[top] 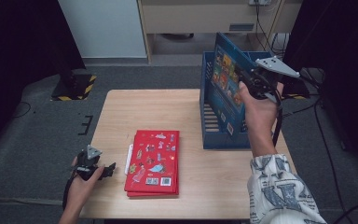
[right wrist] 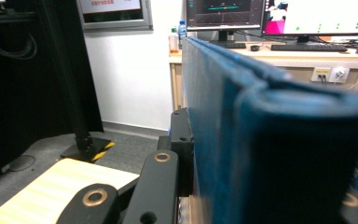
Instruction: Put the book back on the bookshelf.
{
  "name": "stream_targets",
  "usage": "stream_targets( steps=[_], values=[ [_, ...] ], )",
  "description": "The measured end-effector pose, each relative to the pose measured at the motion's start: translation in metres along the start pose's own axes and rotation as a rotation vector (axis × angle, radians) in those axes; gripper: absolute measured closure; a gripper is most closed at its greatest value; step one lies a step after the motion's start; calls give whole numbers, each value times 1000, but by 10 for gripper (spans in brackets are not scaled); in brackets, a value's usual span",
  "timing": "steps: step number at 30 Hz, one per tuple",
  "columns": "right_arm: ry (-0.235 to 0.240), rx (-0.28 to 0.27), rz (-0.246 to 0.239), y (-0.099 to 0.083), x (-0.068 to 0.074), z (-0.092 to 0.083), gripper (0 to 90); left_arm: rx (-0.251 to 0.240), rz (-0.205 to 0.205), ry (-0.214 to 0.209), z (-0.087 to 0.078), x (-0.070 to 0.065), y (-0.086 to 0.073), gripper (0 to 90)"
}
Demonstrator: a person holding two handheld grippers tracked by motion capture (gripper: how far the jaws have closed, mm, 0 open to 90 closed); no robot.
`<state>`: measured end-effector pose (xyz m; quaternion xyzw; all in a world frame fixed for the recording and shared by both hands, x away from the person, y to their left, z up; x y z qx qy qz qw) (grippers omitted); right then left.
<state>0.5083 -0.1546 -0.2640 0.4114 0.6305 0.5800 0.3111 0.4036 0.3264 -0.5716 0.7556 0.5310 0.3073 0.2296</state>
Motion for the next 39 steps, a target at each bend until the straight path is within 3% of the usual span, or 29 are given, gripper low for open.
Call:
stream_targets(
  steps=[23,39],
  values=[
    [-40,-4,6,-2,-1,40,827,0,10,0,0,-1,0,45],
    [-53,-17,12,-9,-6,50,827,-2,7,0,0,-1,0,45]
  ],
)
Point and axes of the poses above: each handheld gripper's, and its own axes: z roughly forward along the jaws, y roughly out of its top, x roughly to its left, the point moved 7 cm from there along z, roughly forward along the jaws, and after that the axes turned 9 degrees about y, right-handed, at the moved point
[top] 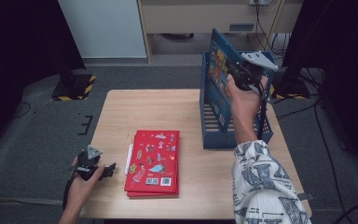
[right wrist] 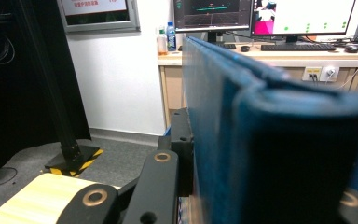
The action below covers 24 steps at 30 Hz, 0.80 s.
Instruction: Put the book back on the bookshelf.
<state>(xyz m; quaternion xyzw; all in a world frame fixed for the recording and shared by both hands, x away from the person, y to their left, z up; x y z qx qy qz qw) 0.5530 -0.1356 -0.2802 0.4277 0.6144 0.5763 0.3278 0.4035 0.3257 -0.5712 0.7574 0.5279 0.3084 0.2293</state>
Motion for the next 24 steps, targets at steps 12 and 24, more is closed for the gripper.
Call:
stream_targets(
  steps=[12,24],
  values=[
    [-1,-7,1,-6,0,3,827,-1,-3,1,0,1,0,45],
    [-1,-9,-7,-8,4,10,827,0,-5,4,-1,3,-1,45]
  ],
)
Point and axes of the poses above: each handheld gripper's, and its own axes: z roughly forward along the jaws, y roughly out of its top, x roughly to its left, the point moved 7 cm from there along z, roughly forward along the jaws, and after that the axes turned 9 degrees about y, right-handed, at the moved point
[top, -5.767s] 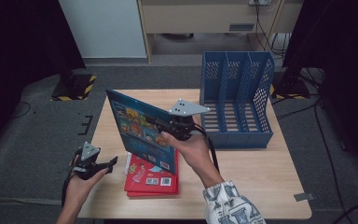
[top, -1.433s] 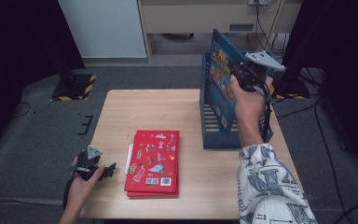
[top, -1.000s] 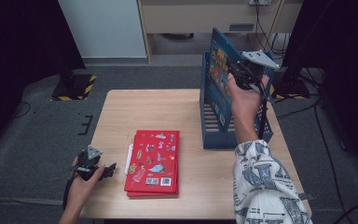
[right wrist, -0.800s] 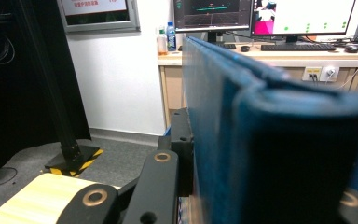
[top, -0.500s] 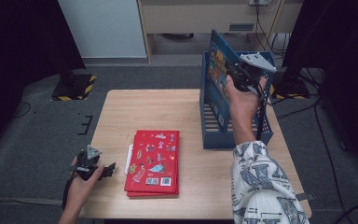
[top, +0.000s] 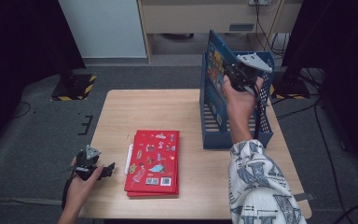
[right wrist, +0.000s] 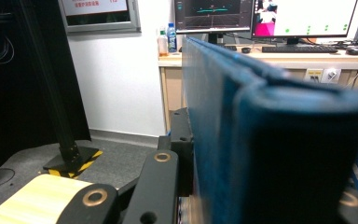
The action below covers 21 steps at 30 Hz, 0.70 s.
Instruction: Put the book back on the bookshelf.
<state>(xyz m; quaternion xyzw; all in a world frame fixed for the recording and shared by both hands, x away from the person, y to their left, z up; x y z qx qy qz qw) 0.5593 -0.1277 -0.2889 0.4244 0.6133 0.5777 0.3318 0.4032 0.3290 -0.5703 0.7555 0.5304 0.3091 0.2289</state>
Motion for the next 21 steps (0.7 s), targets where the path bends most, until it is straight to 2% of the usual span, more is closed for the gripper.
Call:
stream_targets(
  steps=[11,21],
  values=[
    [-14,7,1,-6,-7,6,827,0,4,1,0,0,0,45],
    [-14,25,0,-27,-7,13,827,7,14,-1,1,-1,0,45]
  ],
)
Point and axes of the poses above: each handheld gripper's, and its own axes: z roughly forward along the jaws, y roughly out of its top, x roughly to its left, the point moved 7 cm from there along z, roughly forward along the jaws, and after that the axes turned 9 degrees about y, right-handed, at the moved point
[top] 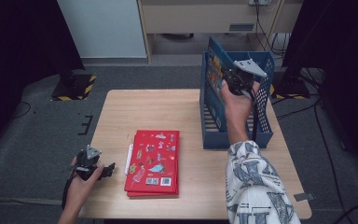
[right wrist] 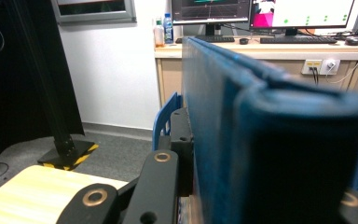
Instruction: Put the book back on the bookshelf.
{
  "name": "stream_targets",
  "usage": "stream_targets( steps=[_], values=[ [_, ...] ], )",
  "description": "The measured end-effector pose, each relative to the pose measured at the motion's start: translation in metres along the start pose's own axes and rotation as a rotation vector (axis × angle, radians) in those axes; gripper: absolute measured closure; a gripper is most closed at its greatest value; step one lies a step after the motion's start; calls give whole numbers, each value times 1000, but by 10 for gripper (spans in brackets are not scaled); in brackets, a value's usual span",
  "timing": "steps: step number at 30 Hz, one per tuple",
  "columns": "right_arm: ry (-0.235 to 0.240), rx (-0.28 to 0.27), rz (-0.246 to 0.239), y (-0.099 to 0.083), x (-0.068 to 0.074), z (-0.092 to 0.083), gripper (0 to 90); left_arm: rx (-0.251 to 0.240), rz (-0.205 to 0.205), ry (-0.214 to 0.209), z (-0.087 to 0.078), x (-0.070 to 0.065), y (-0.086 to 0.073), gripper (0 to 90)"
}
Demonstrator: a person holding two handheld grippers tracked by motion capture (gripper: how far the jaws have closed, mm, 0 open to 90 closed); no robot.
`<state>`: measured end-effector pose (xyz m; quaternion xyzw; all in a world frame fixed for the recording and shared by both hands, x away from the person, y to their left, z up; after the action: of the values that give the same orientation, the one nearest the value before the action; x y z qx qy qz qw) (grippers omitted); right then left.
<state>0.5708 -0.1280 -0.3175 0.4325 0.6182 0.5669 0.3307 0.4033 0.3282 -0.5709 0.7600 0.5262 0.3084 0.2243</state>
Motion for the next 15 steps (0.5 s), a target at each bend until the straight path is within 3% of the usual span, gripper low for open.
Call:
stream_targets(
  steps=[15],
  values=[
    [1,40,-12,-31,2,10,826,6,12,-1,1,-2,0,45]
  ],
)
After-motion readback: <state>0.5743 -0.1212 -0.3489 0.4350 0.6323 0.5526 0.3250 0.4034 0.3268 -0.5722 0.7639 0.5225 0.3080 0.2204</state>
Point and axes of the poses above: each handheld gripper's, and its own axes: z roughly forward along the jaws, y roughly out of its top, x roughly to its left, the point moved 7 cm from there along z, roughly forward along the jaws, and after that the axes turned 9 degrees about y, right-handed, at the moved point
